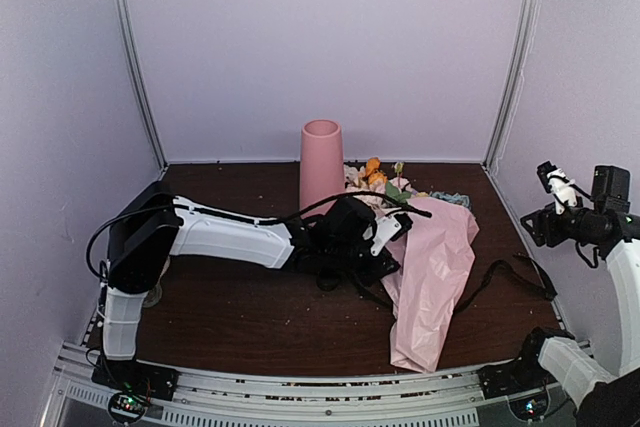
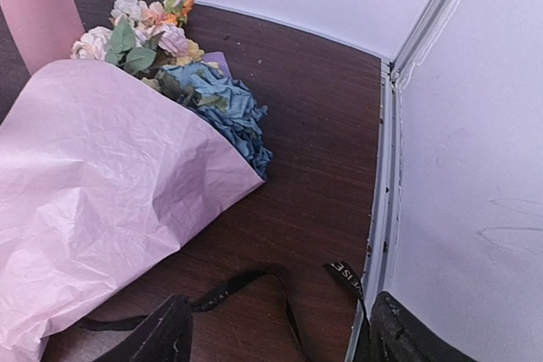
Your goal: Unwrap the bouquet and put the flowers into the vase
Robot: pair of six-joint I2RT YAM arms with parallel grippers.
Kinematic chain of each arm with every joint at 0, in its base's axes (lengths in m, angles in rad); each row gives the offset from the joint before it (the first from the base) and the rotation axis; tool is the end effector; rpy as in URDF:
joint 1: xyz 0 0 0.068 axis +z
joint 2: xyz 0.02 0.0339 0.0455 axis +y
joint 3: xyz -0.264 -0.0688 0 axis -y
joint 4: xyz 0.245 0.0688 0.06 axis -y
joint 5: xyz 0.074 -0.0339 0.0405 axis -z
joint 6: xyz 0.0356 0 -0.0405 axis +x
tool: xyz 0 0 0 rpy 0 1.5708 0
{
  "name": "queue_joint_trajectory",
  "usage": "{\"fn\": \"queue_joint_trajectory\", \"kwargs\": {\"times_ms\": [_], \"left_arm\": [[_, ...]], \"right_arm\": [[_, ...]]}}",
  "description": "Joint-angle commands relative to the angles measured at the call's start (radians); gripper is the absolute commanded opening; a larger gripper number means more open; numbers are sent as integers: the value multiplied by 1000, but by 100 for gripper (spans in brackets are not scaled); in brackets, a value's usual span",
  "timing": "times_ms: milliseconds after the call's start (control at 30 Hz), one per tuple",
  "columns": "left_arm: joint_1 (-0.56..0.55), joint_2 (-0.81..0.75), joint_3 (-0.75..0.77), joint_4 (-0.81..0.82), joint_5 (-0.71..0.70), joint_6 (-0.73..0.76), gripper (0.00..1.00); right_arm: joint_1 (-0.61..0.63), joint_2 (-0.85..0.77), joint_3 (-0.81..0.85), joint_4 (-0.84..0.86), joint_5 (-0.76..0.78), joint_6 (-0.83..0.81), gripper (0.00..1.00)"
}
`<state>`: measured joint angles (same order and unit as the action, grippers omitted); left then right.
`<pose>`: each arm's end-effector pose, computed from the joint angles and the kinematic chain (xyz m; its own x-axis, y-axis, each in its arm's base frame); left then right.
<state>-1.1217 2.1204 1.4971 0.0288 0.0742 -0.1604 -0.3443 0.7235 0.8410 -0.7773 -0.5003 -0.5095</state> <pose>0.2071 -0.4359 0.1830 -0.3878 0.4378 -0.8112 0.8743 0.4534 -0.1733 0.1390 -0.0317 0.3121 -0.4741 -0.2846 -0.8332 -0.3343 0.9336 -0.1287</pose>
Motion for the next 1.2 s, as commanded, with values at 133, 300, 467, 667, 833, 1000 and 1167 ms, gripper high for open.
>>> {"fn": "queue_joint_trajectory", "kwargs": {"times_ms": [133, 300, 467, 667, 833, 1000, 1167], "left_arm": [[-101, 157, 366, -94, 145, 127, 0], [-136, 387, 756, -229, 215, 149, 0], [-168, 517, 931, -183, 226, 125, 0], [-176, 499, 961, -250, 209, 162, 6], [-175, 204, 647, -166, 86, 204, 37], [-161, -50, 349, -49, 23, 242, 57], [-156, -147, 165, -110, -98, 230, 59]], "right_arm": [[7, -82, 21, -21, -125, 27, 71], [7, -92, 63, -68, -122, 10, 71], [7, -101, 83, -116, -136, -17, 71], [7, -104, 79, -190, -218, -74, 71], [7, -100, 99, -385, -287, -254, 72], [7, -79, 68, -451, -237, -410, 68], [60, -29, 71, -461, -188, -517, 68]]}}
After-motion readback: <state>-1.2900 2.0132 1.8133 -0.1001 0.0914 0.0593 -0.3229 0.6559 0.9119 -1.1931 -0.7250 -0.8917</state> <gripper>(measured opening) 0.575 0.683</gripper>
